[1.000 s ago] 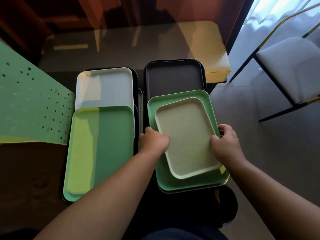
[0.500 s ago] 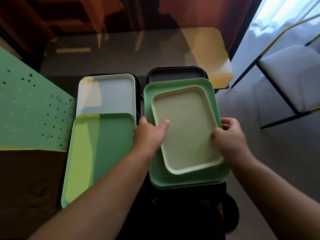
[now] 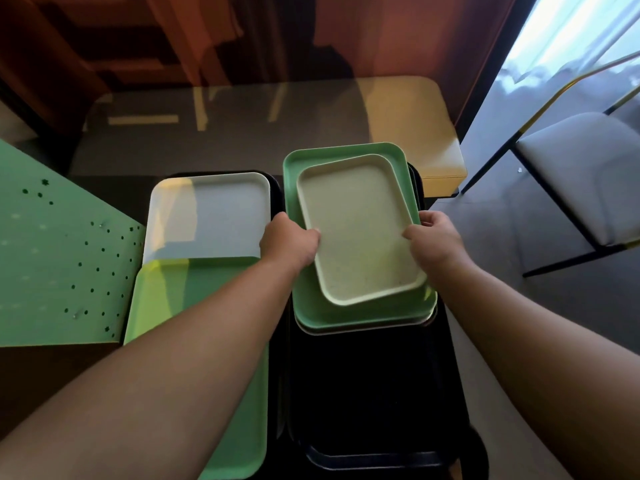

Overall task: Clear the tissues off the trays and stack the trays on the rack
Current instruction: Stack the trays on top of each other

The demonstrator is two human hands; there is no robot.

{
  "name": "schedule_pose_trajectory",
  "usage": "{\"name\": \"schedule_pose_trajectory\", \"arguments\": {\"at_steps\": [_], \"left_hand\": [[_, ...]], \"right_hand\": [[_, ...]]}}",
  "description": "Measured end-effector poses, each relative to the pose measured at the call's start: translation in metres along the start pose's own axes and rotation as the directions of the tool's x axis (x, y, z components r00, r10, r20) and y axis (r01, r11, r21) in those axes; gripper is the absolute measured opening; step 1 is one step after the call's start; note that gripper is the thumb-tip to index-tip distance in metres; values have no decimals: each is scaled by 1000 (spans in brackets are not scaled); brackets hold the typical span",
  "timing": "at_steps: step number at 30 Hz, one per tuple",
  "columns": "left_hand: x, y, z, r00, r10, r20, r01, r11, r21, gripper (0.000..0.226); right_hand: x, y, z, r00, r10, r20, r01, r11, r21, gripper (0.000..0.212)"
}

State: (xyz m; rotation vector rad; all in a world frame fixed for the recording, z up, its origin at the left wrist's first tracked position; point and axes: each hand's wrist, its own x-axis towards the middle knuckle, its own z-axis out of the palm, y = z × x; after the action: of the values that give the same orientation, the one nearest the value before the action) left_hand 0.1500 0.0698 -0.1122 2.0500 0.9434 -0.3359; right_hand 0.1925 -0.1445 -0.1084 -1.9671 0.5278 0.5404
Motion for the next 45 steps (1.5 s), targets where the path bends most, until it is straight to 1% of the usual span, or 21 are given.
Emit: {"name": "schedule_pose_trajectory", "arguments": {"at_steps": [4, 8, 11, 13, 16, 19, 21, 24, 27, 29, 30, 32, 33, 35, 36, 38, 39, 41, 42, 43, 45], "left_hand": [[4, -6, 2, 998, 59, 14, -59, 998, 13, 57], [6, -7, 2, 995, 79, 64, -79, 997, 4, 60], [6, -5, 5, 992, 49, 116, -52, 998, 20, 75], [6, -4, 8, 992, 23, 120, -28, 999, 39, 82], [5, -2, 13, 993, -4, 118, 0, 999, 35, 88], [5, 3, 17, 993, -39, 111, 34, 998, 52, 96], [5, 5, 17, 993, -58, 100, 54, 998, 43, 92], [2, 4, 14, 996, -54, 65, 57, 998, -36, 82], [-2, -2, 11, 999, -52, -10, 49, 987, -153, 90], [-10, -6, 7, 996, -65, -54, 48, 961, -273, 94], [-17, -7, 4, 996, -67, -63, 42, 940, -339, 94], [-33, -12, -3, 997, -62, -51, 31, 885, -464, 83], [-41, -15, -5, 999, -43, -31, 21, 858, -513, 75], [-51, -22, -9, 1000, -1, 26, 16, 816, -577, 63], [-60, -22, -13, 998, 31, 53, 7, 794, -608, 64], [-67, -21, -20, 992, 81, 93, 0, 755, -656, 74], [-71, -21, -24, 986, 132, 99, -31, 739, -673, 71], [-87, -24, -31, 949, 307, 78, -177, 719, -672, 53], [-94, -26, -35, 916, 398, 59, -261, 700, -664, 49], [-102, -28, -37, 880, 474, 30, -338, 670, -661, 49], [-114, -30, -42, 821, 569, -44, -460, 615, -641, 50]], "right_hand": [[2, 6, 2, 1000, 9, 8, -8, 1000, -27, 53], [1, 5, 5, 1000, 0, -30, -4, 989, -148, 71], [-2, 1, 8, 996, 28, -79, -44, 979, -201, 67], [-2, -1, 10, 994, 52, -94, -67, 984, -167, 65], [2, 1, 9, 994, 51, -95, -62, 992, -108, 67], [2, -2, 7, 995, 69, -78, -74, 996, -55, 54], [4, -4, 5, 994, 86, -63, -86, 996, -8, 47], [5, -6, 0, 994, 95, -50, -93, 995, 38, 47], [-3, -7, -6, 998, 60, -28, -57, 994, 99, 47], [-15, -9, -11, 1000, 13, -18, -10, 986, 165, 49], [-22, -11, -15, 1000, -7, -5, 8, 980, 197, 47], [-39, -15, -23, 998, -36, 44, 24, 969, 245, 31], [-48, -17, -28, 997, -53, 63, 34, 962, 269, 25], [-60, -16, -32, 994, -78, 75, 49, 945, 322, 30], [-70, -15, -36, 993, -95, 76, 64, 937, 343, 37], [-82, -13, -39, 986, -144, 83, 105, 926, 362, 52], [-90, -12, -42, 980, -183, 85, 141, 922, 360, 55], [-108, -4, -47, 959, -279, 58, 247, 916, 317, 54], [-114, 1, -48, 947, -320, 21, 299, 907, 297, 53], [-121, 5, -48, 935, -354, -21, 345, 895, 284, 54], [-132, 14, -49, 912, -401, -85, 408, 869, 278, 56]]}}
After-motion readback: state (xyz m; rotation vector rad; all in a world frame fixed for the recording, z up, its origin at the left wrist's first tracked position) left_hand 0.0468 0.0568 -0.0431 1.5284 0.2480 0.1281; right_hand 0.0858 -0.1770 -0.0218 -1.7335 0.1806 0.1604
